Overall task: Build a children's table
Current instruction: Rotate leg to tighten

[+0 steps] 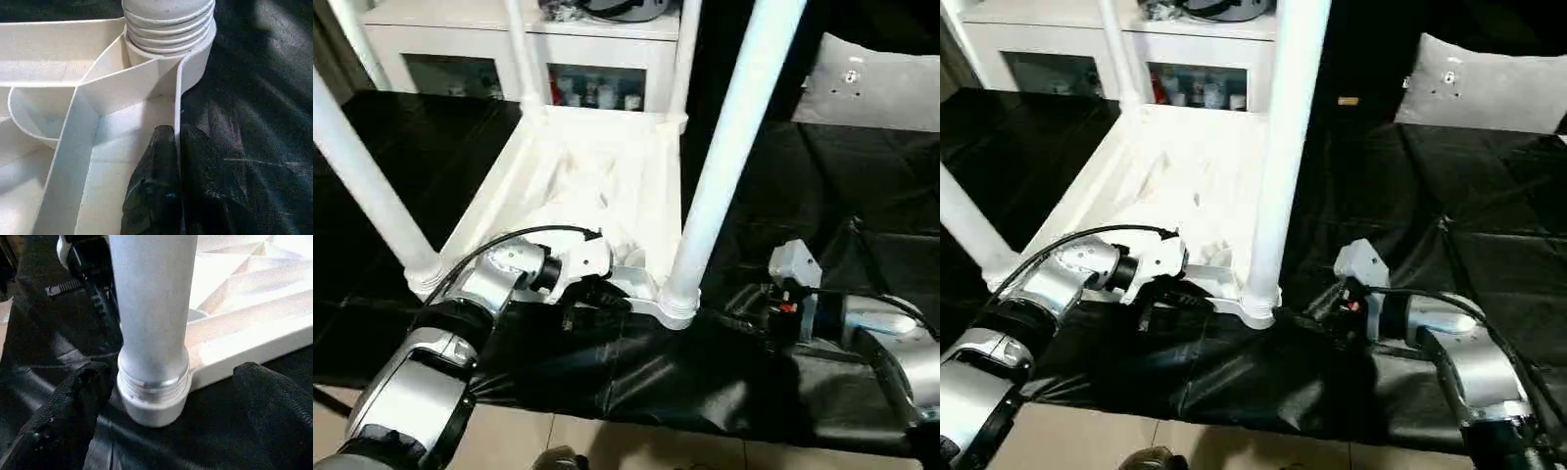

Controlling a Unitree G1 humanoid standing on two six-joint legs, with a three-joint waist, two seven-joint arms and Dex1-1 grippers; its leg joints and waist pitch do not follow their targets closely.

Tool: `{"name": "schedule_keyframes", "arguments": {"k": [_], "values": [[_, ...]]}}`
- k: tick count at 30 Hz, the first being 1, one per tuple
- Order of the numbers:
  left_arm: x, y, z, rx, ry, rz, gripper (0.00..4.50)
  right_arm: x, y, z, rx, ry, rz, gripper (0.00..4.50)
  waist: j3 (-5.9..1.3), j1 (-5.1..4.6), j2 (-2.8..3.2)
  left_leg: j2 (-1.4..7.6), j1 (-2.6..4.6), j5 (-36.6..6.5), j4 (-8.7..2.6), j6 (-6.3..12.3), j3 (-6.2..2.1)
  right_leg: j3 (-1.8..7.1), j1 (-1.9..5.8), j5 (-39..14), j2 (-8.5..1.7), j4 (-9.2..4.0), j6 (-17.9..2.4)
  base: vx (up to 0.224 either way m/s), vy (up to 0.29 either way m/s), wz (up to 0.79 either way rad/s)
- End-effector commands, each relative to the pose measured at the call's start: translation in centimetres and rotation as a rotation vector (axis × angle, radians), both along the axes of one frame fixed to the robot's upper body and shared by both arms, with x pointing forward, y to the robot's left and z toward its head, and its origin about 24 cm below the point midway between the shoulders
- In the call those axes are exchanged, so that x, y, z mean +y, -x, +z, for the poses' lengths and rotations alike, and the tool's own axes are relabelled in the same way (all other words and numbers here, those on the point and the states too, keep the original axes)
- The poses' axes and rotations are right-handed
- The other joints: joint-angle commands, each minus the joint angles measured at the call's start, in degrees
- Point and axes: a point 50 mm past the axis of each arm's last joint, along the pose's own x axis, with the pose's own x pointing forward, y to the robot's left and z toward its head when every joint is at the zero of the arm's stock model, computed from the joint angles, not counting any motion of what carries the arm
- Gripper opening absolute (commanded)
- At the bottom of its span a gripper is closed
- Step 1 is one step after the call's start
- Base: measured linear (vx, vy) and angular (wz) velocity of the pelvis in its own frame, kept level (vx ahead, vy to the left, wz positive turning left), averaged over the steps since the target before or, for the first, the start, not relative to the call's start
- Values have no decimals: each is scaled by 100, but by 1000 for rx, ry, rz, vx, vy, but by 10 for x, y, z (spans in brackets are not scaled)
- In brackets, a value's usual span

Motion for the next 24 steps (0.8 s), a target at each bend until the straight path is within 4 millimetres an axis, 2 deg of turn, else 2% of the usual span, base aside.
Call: {"name": "schedule_keyframes", "arguments": {"k": [1,2,6,8,10,13,15,18,21,22,24], "values": [[4,5,-8,11,-47,-14,3,2,-3,3,3,-41,46,450,-417,31,-57,341,65,-1069,-365,205,-195,238,247,-1525,-646,-521,-1066,0,0,0],[4,5,-8,11,-47,-14,1,2,-3,3,3,-41,46,432,-427,45,-70,345,59,-1003,-355,240,-188,241,261,-1379,-651,-498,-1097,0,0,0],[-4,13,-4,17,-28,-140,0,4,-7,7,66,-89,148,396,-462,57,-64,369,29,-754,-334,348,-184,222,275,-803,-644,-422,-1270,0,0,0],[-7,15,-4,19,-30,-162,0,5,-9,6,79,-47,200,374,-459,67,-92,369,43,-697,-314,425,-159,209,249,-571,-634,-399,-1373,0,0,0],[-9,16,-4,33,-16,-167,0,6,-12,5,78,-36,212,374,-449,86,-89,363,38,-692,-313,441,-153,211,251,-657,-647,-416,-1353,0,0,0],[-10,17,-5,55,-5,-173,0,8,-19,5,75,-34,222,333,-440,108,-83,364,52,-819,-320,381,-155,203,238,-1058,-662,-451,-1298,0,0,0],[-9,17,-7,48,-22,-171,0,10,-21,4,83,-34,236,329,-440,124,-81,377,64,-859,-330,348,-162,203,231,-1167,-669,-457,-1248,0,0,0],[-8,17,-7,50,-15,-153,0,12,-20,4,114,-48,281,293,-444,131,-96,374,55,-834,-336,351,-166,196,243,-1120,-668,-442,-1230,0,0,0],[-7,16,-6,51,-15,-149,0,14,-18,3,134,-51,309,274,-454,143,-83,373,45,-764,-327,389,-166,197,250,-991,-671,-429,-1240,0,0,0],[-7,16,-6,54,-14,-146,0,15,-17,2,141,-50,319,249,-456,144,-85,372,42,-737,-325,410,-165,194,248,-915,-666,-423,-1254,0,0,0],[-6,16,-6,56,-15,-145,0,15,-17,1,142,-50,323,244,-455,147,-83,375,45,-747,-329,408,-167,189,244,-934,-672,-428,-1256,0,0,0]]}}
